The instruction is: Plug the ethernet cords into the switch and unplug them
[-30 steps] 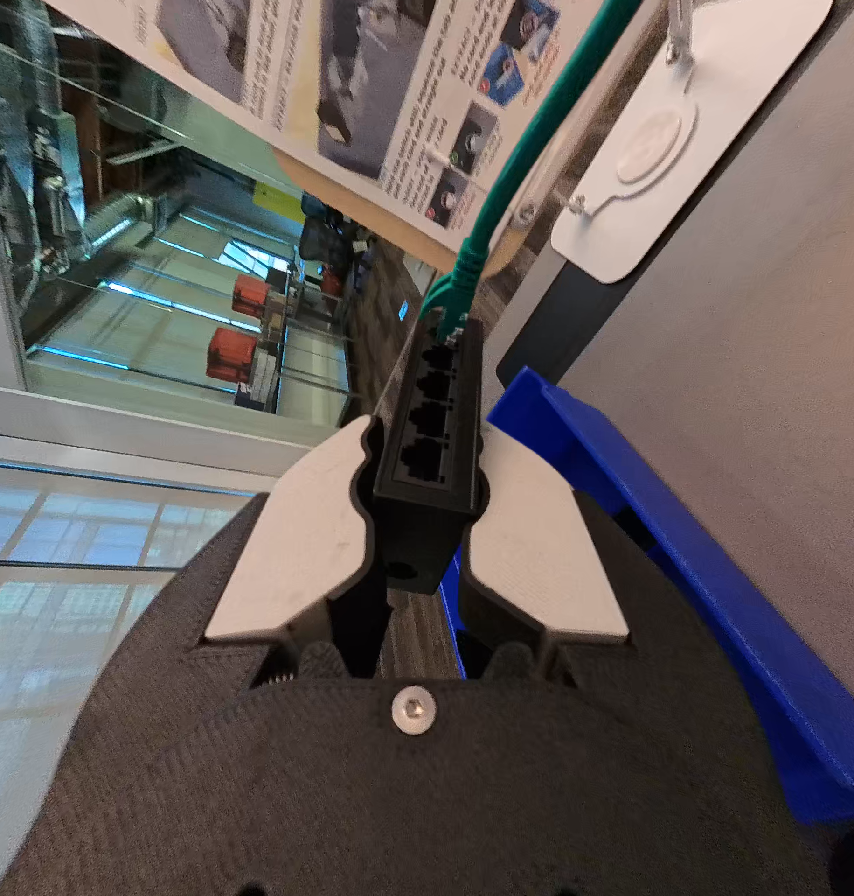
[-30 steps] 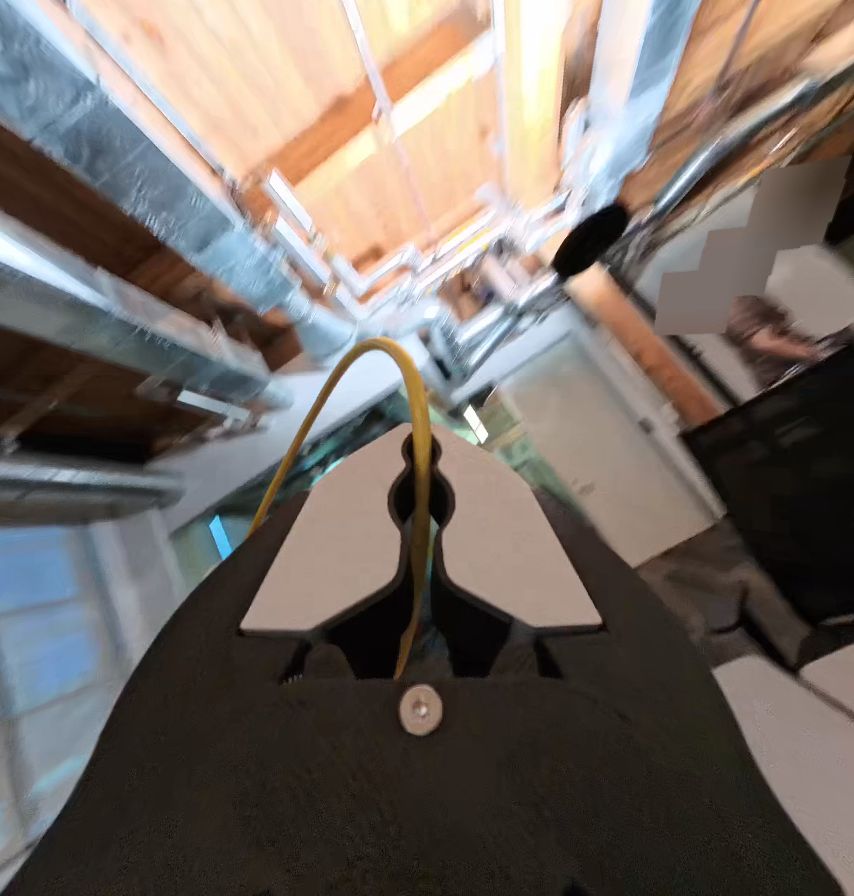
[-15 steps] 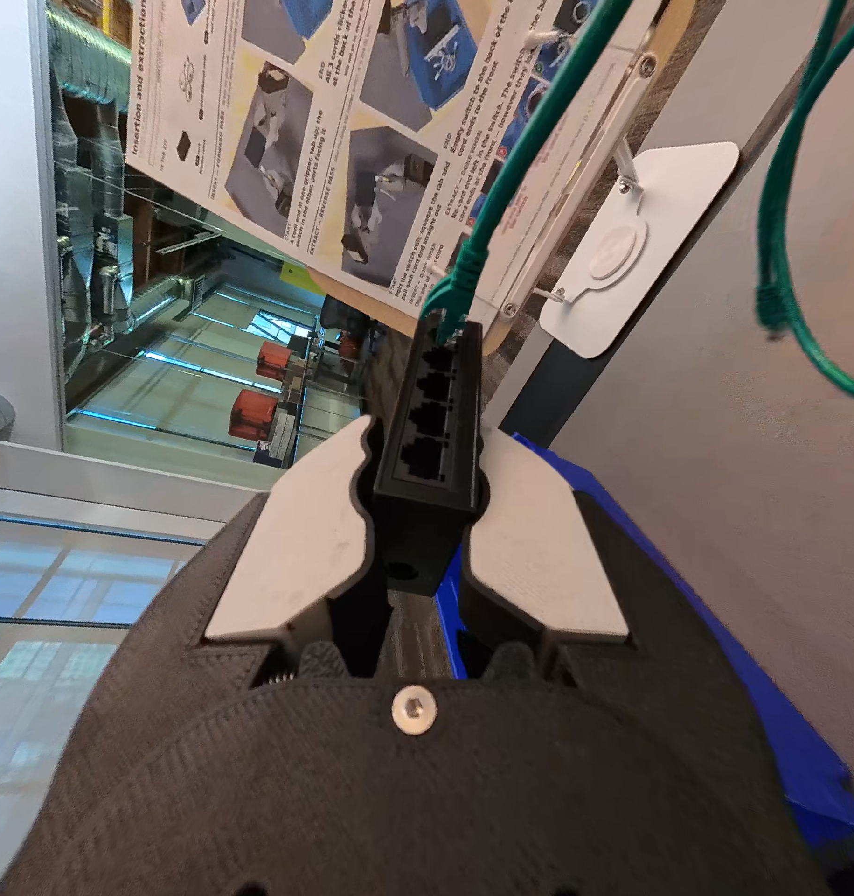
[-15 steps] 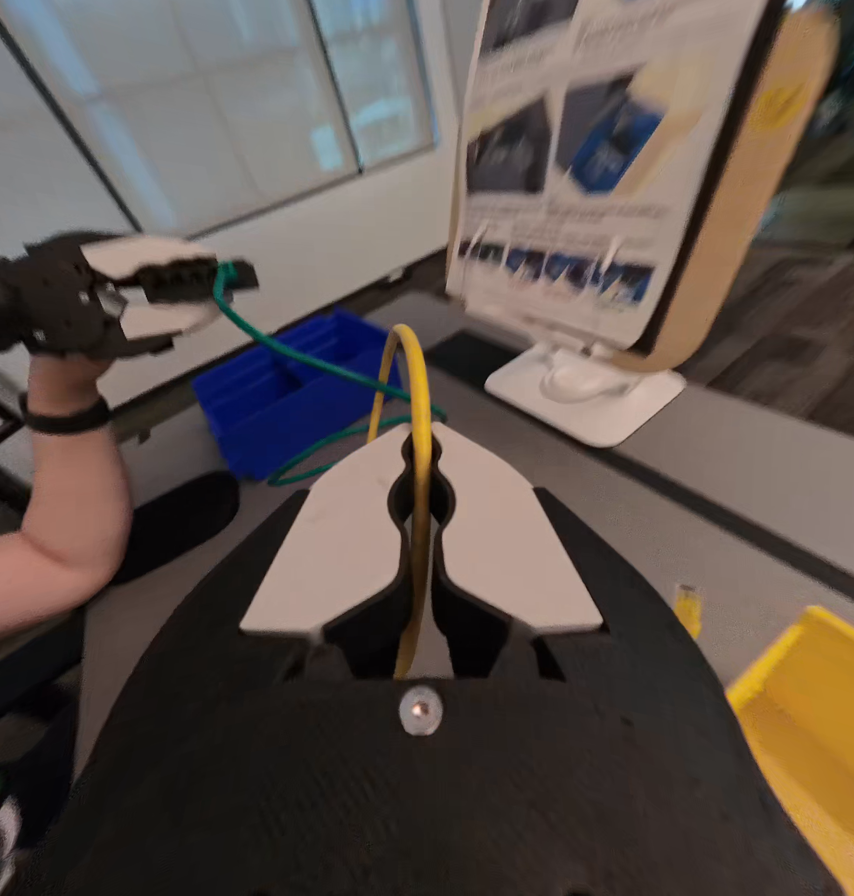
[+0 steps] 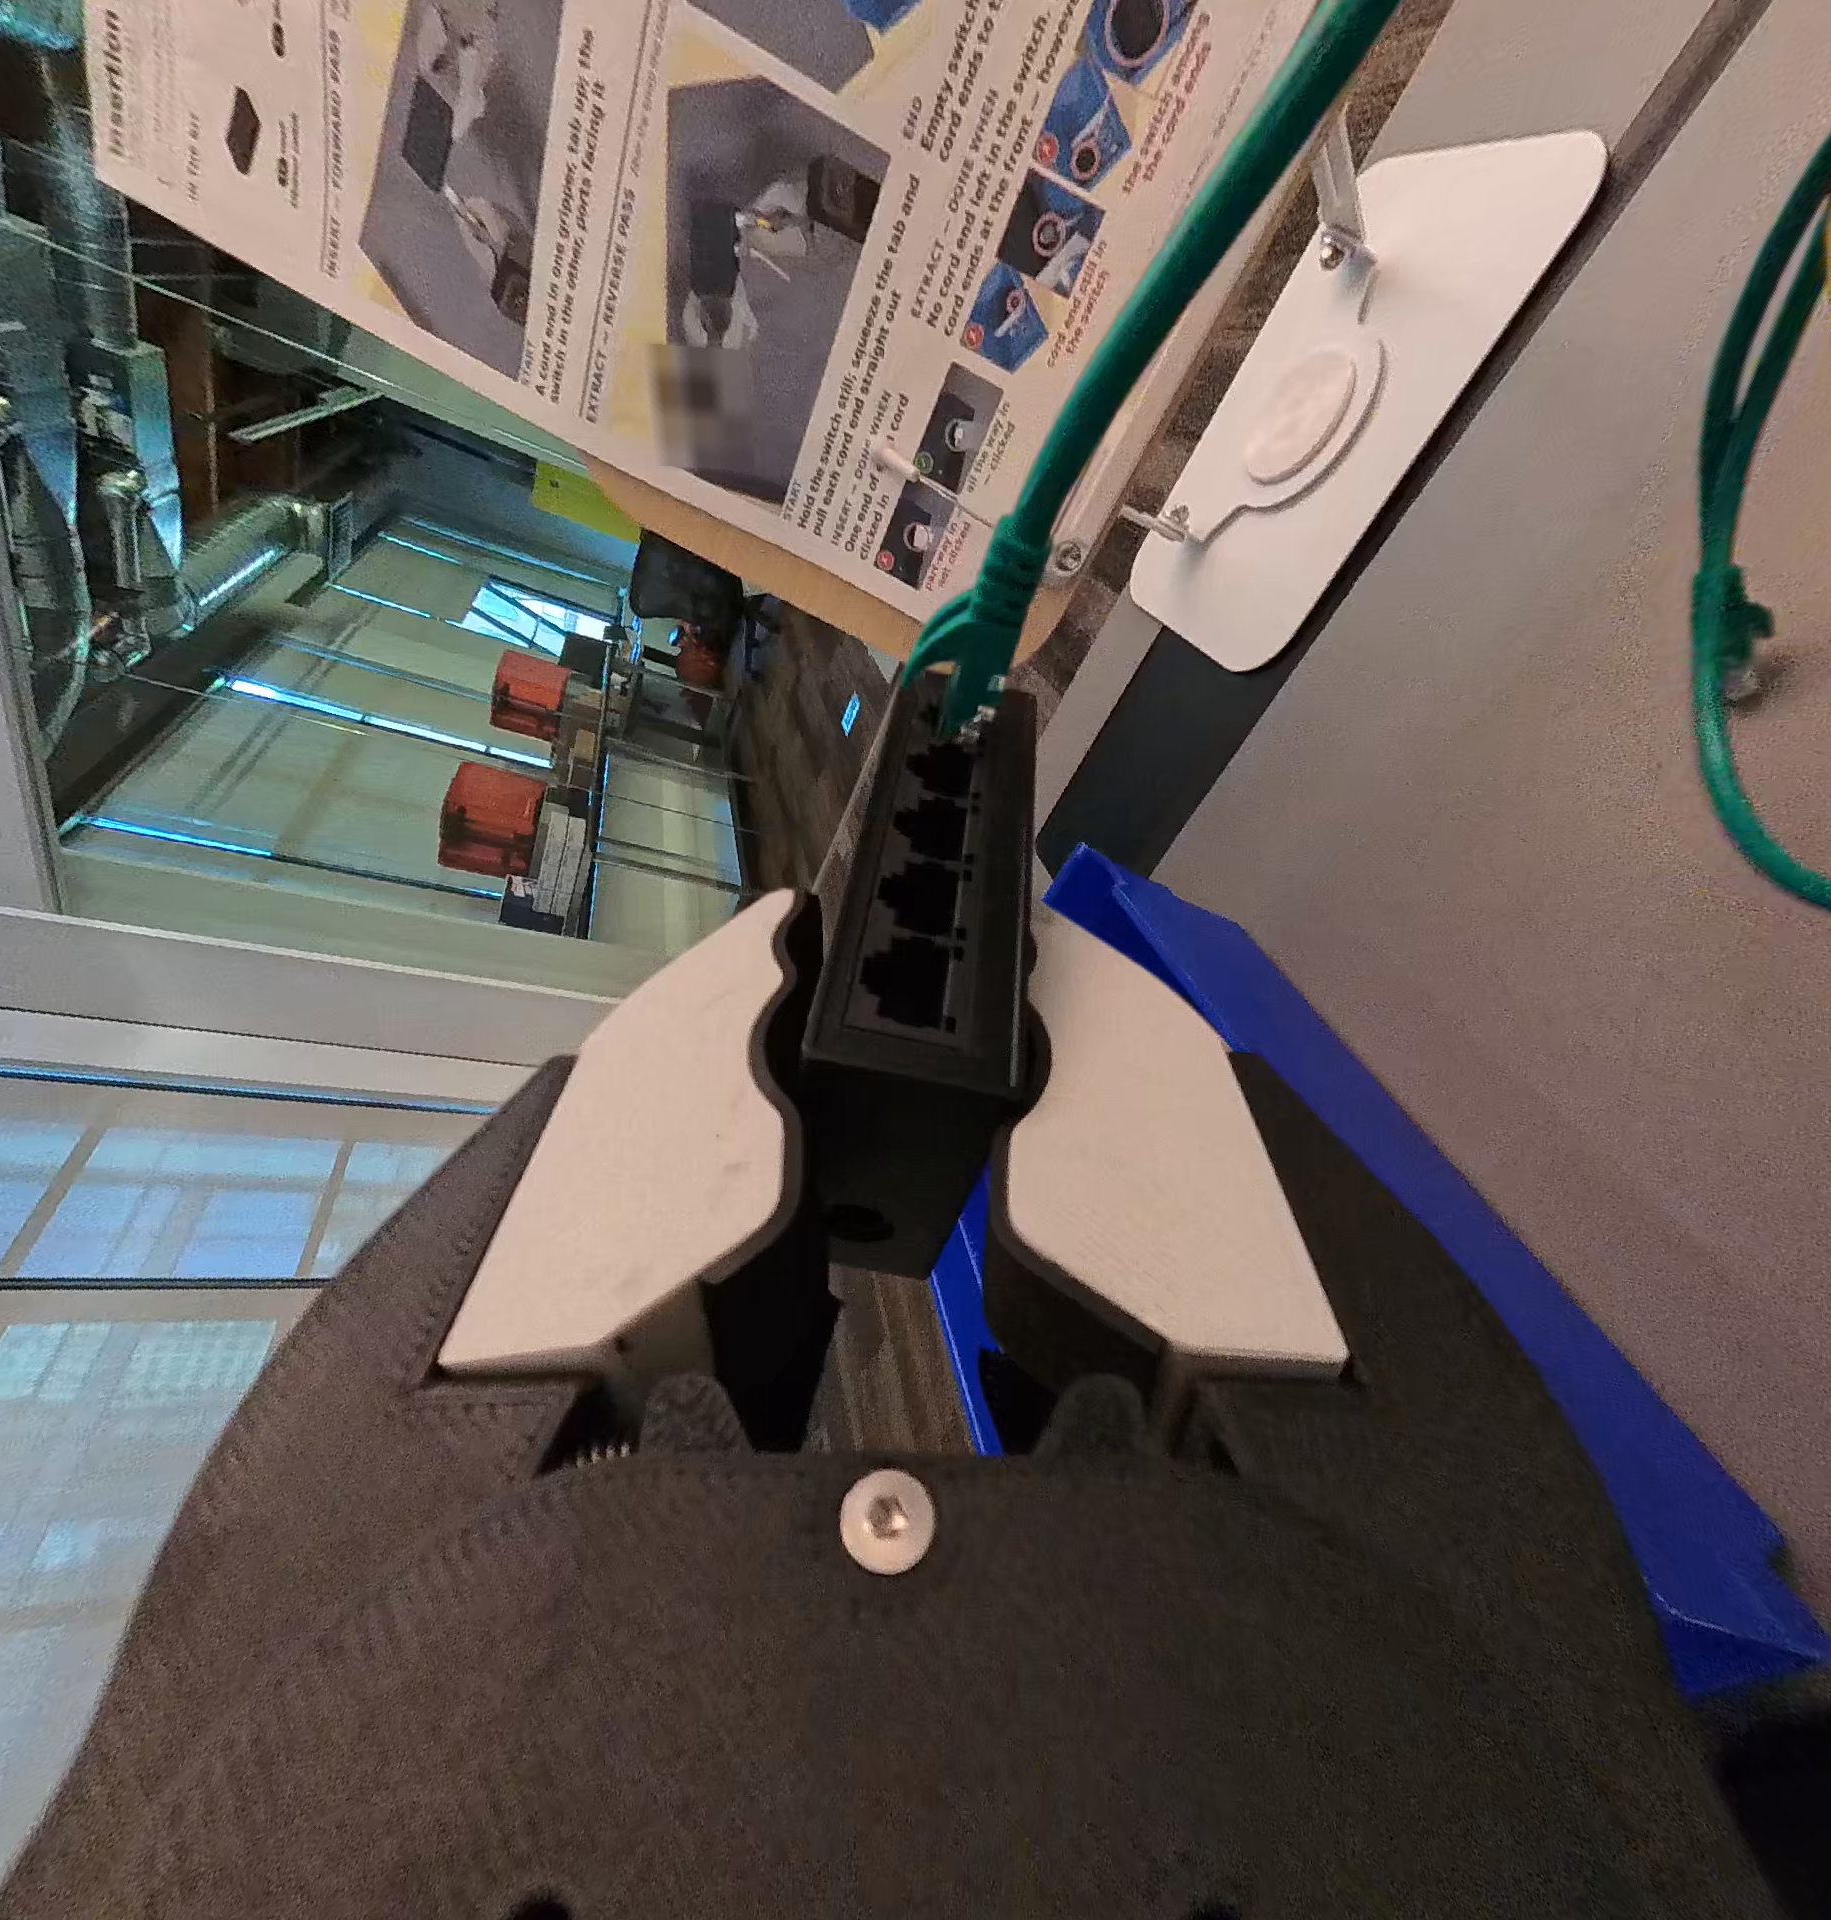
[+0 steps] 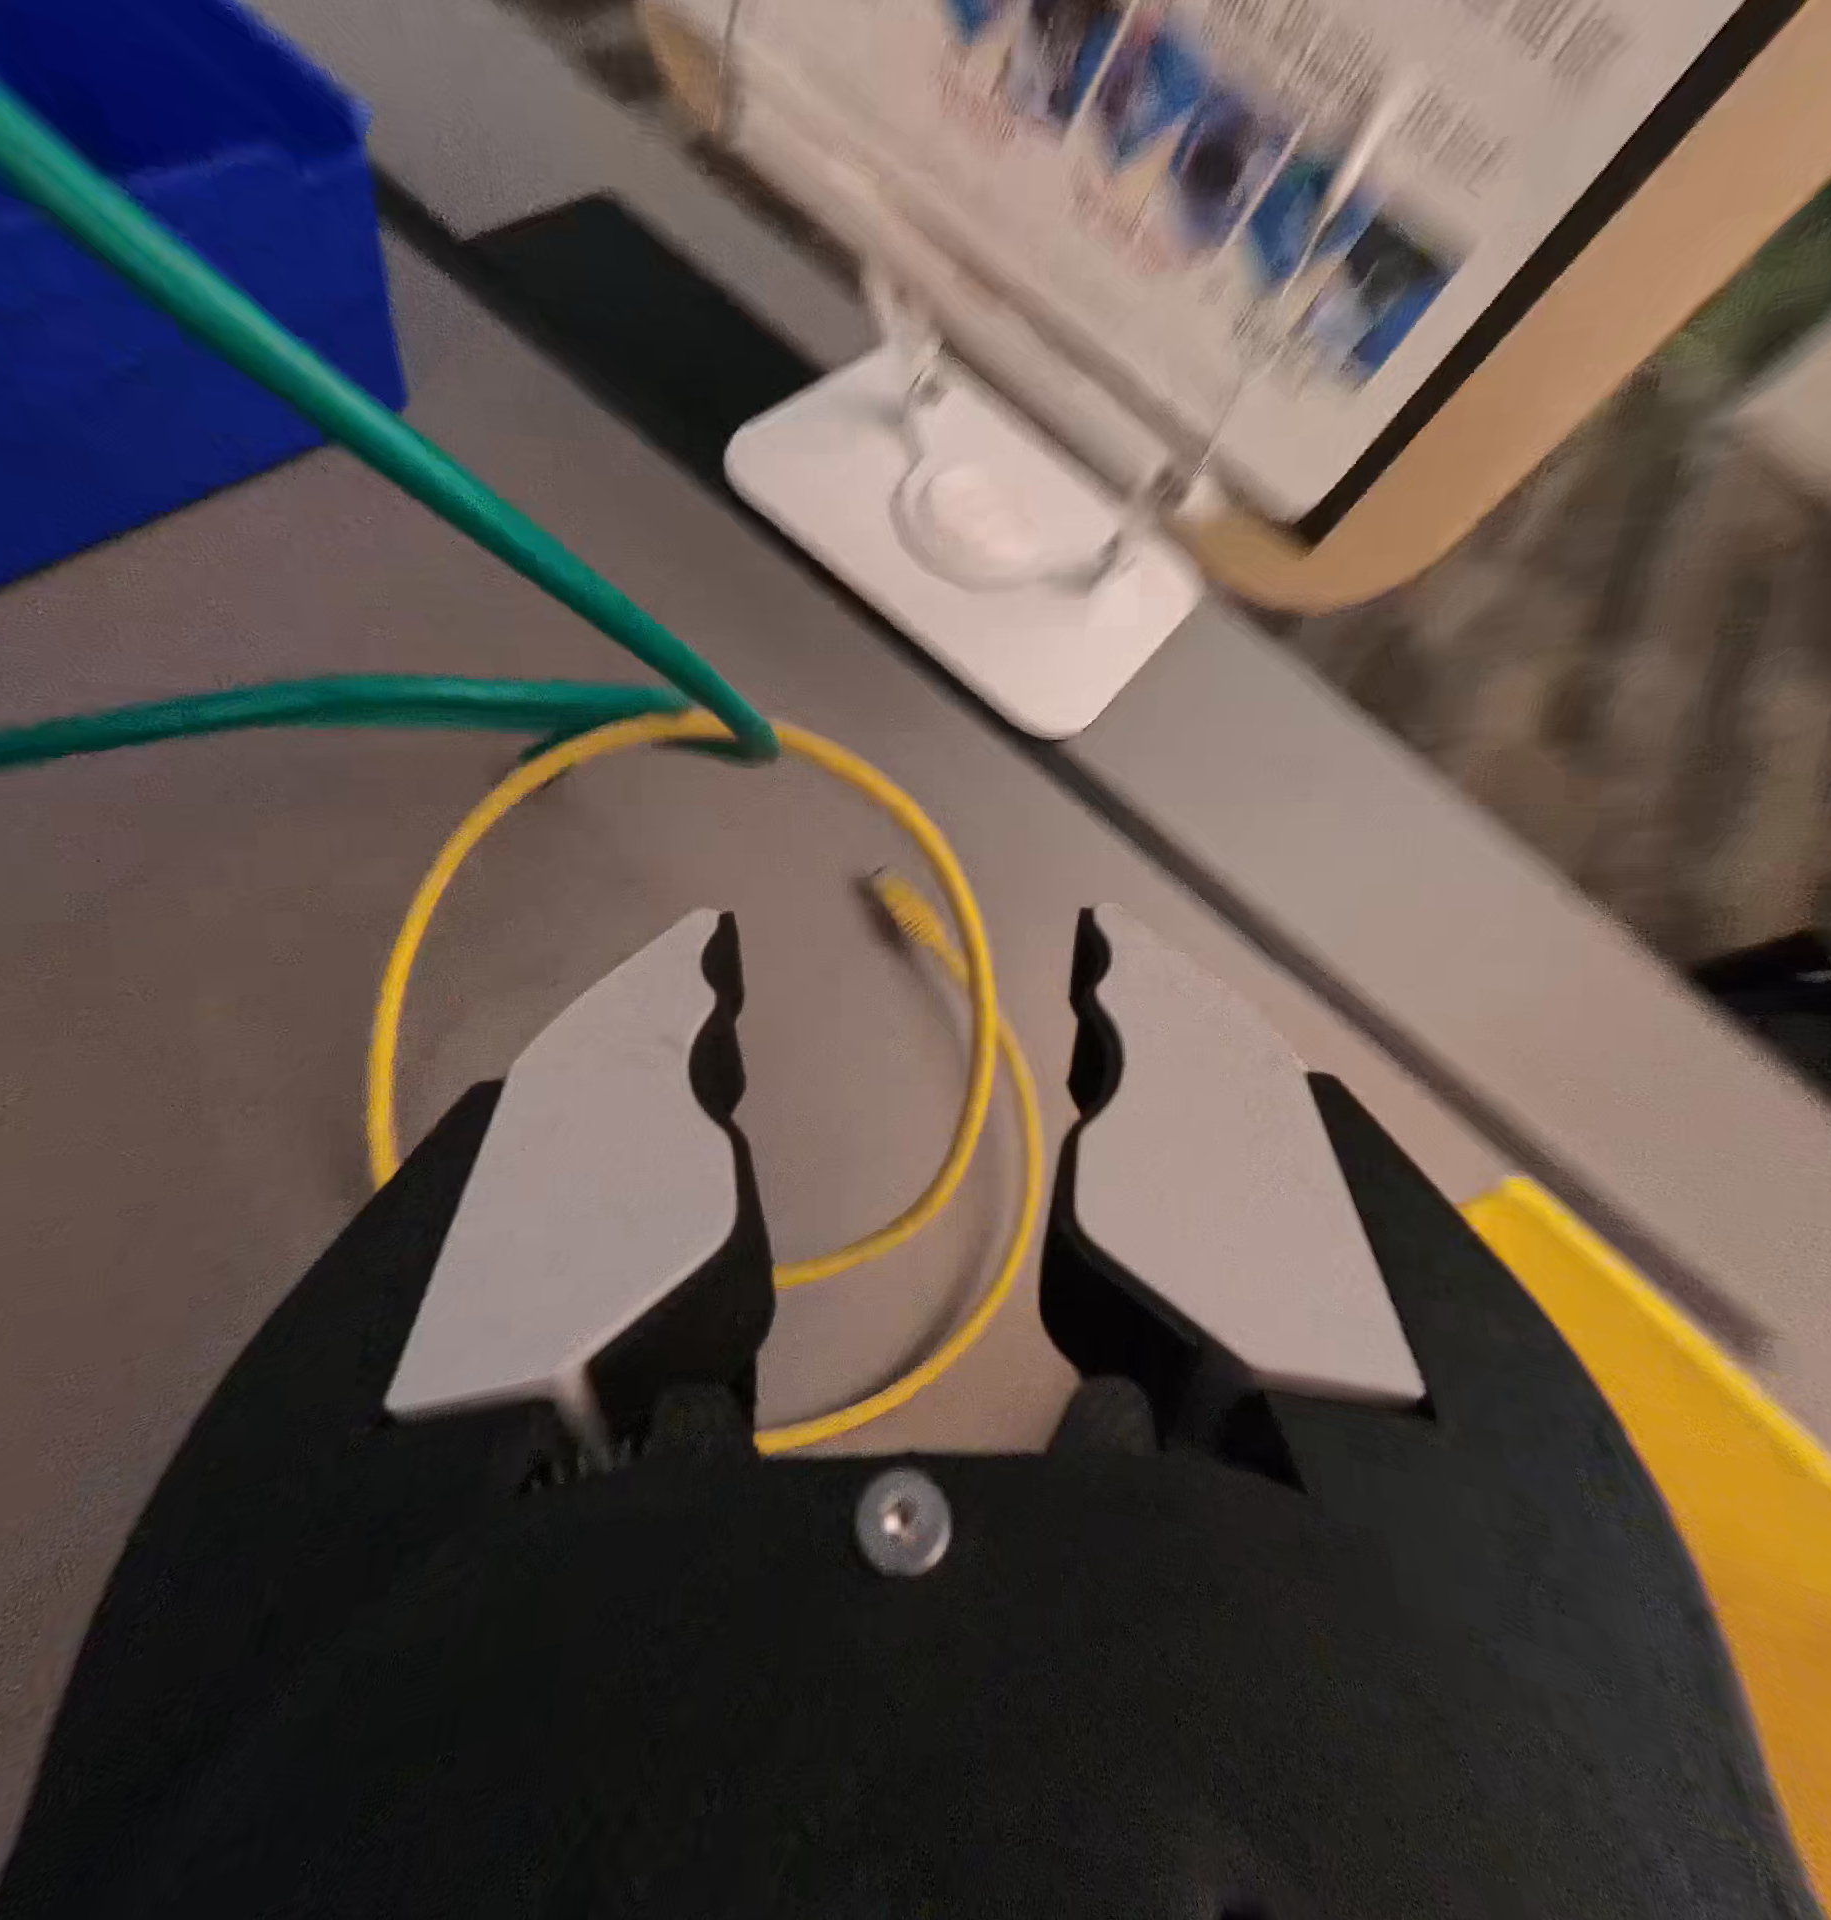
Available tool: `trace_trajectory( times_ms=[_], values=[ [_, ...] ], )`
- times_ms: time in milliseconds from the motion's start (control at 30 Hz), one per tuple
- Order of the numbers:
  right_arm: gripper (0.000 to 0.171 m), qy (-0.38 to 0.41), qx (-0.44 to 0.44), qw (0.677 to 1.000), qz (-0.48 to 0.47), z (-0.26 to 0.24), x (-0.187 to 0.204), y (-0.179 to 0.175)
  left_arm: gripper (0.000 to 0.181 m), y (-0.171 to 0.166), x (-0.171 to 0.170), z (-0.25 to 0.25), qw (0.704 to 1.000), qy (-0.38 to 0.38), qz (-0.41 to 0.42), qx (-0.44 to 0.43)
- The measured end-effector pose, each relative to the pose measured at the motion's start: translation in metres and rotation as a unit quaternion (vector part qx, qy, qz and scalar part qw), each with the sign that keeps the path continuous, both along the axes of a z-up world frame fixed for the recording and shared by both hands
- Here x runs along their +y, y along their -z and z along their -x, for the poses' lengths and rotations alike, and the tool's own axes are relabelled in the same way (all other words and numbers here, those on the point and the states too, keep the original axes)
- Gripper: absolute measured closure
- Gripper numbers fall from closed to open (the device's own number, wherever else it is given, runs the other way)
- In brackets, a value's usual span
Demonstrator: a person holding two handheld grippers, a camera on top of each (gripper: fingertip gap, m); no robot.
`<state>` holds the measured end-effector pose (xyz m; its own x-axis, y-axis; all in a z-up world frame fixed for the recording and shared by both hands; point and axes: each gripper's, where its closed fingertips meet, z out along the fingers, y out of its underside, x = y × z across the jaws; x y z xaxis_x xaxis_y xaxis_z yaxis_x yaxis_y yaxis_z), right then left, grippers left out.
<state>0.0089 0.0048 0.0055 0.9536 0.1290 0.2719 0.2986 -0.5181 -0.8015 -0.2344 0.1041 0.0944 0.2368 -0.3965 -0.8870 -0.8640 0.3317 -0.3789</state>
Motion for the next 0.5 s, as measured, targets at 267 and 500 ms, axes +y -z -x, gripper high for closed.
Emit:
trace_trajectory(
  times_ms=[267, 500],
  values=[
    [0.111, -0.127, 0.017, 0.992, 0.011, 0.134, -0.002, 0.046, 0.149, 0.005, 0.002, -0.002, 1.000, 0.003, 0.017, -0.005],
    [0.127, -0.062, 0.022, 0.993, 0.099, 0.122, 0.027, 0.131, 0.148, 0.001, 0.001, -0.004, 0.999, 0.018, 0.026, -0.028]
  ],
)
